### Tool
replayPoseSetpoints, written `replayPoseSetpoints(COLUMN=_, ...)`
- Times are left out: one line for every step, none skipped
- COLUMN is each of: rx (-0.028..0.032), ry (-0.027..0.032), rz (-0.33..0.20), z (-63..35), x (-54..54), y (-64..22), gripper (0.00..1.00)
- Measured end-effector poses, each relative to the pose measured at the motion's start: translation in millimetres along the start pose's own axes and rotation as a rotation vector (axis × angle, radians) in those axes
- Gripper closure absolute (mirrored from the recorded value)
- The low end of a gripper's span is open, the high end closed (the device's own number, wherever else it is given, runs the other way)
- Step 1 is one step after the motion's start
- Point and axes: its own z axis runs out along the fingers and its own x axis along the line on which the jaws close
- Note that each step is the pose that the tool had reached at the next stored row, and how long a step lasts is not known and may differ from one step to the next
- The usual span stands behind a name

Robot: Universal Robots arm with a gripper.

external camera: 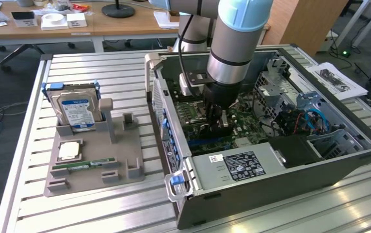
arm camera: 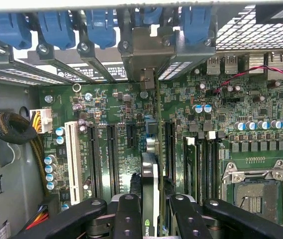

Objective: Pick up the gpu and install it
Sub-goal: 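Insert the gpu into the slot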

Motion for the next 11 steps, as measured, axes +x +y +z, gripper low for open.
replayPoseSetpoints(rx=0.0, ry=0.0, rz=0.0, z=0.0, x=0.0, y=0.0, gripper=0.73)
replayPoseSetpoints(rx=0.0, ry=0.0, rz=0.0, z=0.0, x=0.0, y=0.0, gripper=0.73)
replayPoseSetpoints(rx=0.0, ry=0.0, rz=0.0, z=0.0, x=0.0, y=0.0, gripper=0.73)
replayPoseSetpoints(rx=0.0, ry=0.0, rz=0.0, z=0.0, x=0.0, y=0.0, gripper=0.73)
replayPoseSetpoints(rx=0.0, ry=0.0001, rz=0.0, z=0.0, x=0.0, y=0.0, gripper=0.73)
replayPoseSetpoints(rx=0.0001, ry=0.0, rz=0.0, z=0.0, x=0.0, y=0.0, gripper=0.73)
replayPoseSetpoints(rx=0.0, ry=0.0, rz=0.0, z=0.0, x=0.0, y=0.0, gripper=0.73)
replayPoseSetpoints(rx=0.0, ry=0.0, rz=0.0, z=0.0, x=0.0, y=0.0, gripper=0.73)
replayPoseSetpoints(rx=0.0, ry=0.0, rz=0.0, z=0.0, x=0.0, y=0.0, gripper=0.73)
replayPoseSetpoints(rx=0.0, ry=0.0, rz=0.0, z=0.0, x=0.0, y=0.0, gripper=0.73)
replayPoseSetpoints(rx=0.0, ry=0.0, rz=0.0, z=0.0, x=0.0, y=0.0, gripper=0.73)
